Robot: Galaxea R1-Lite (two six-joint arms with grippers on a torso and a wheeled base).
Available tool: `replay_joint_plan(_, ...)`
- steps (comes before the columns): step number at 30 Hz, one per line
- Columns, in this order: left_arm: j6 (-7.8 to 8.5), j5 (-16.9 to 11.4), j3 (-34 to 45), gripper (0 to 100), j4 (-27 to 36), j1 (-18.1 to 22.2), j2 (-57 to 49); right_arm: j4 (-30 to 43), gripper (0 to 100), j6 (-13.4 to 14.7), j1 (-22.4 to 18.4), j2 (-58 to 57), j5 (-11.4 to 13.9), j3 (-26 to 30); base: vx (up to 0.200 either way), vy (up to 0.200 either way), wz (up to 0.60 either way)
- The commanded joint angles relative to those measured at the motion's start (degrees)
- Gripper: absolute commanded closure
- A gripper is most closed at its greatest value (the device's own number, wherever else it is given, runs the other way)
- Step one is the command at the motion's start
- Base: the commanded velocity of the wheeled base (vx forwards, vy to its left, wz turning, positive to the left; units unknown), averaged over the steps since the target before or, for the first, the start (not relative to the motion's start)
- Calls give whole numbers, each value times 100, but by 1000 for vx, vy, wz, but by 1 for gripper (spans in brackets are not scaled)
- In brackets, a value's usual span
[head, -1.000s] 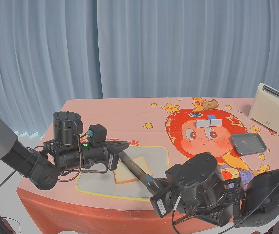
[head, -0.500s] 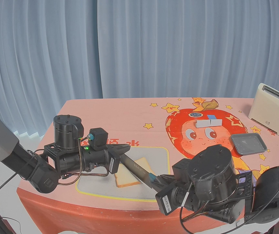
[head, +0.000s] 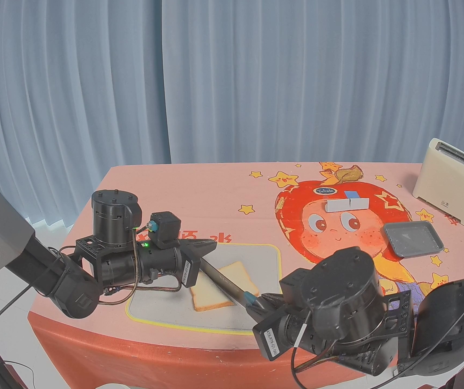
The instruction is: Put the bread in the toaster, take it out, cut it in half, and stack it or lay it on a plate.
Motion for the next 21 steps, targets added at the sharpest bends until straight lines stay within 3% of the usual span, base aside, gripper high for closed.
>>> replay_joint_plan(1, -5, -1, -47, 100, -28, -1, -27, 8, 100, 5, 3, 110, 15, -5, 0, 0, 0)
replay_joint_plan(9, -14, 16, -196, 100, -37, 26, -124, 8, 100, 5, -6, 101, 15, -5, 0, 0, 0)
replay_joint_plan(21, -14, 78, 68, 100, -37, 667, -977, -1, 100, 5, -23, 57, 6, 3, 0, 0, 0)
